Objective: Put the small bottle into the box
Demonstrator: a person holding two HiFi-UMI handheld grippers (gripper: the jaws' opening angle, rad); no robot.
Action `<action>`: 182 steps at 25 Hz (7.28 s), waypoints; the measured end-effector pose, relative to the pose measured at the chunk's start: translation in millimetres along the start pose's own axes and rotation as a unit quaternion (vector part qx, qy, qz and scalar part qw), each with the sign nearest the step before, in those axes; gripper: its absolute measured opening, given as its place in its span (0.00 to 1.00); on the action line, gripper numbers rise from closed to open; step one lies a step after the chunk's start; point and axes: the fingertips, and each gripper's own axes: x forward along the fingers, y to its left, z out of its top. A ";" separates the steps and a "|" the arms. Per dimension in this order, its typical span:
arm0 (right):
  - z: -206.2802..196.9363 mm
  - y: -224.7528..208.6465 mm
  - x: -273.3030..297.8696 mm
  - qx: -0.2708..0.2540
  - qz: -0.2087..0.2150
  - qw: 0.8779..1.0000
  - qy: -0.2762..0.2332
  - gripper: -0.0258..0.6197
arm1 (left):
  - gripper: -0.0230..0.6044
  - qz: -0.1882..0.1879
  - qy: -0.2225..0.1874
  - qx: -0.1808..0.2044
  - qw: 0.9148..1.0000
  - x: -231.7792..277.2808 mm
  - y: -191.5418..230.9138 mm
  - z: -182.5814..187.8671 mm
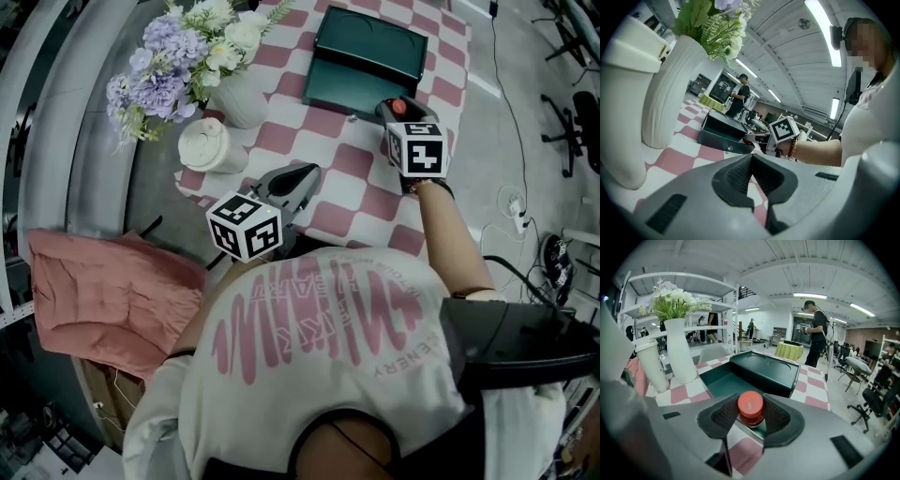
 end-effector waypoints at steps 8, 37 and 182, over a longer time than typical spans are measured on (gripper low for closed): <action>0.2 0.0 0.5 -0.007 0.001 1.000 0.001 0.28 | 0.05 0.015 -0.010 0.004 1.000 -9.9 -4.1 1.9; -1.3 0.0 5.3 -0.004 0.010 1.000 0.013 0.28 | 0.05 0.027 -0.020 0.001 0.999 -14.0 -7.3 -1.7; -54.5 27.0 -209.3 0.146 0.071 0.978 -0.130 0.05 | 0.05 -0.020 -0.083 0.086 0.993 -43.3 -104.4 12.0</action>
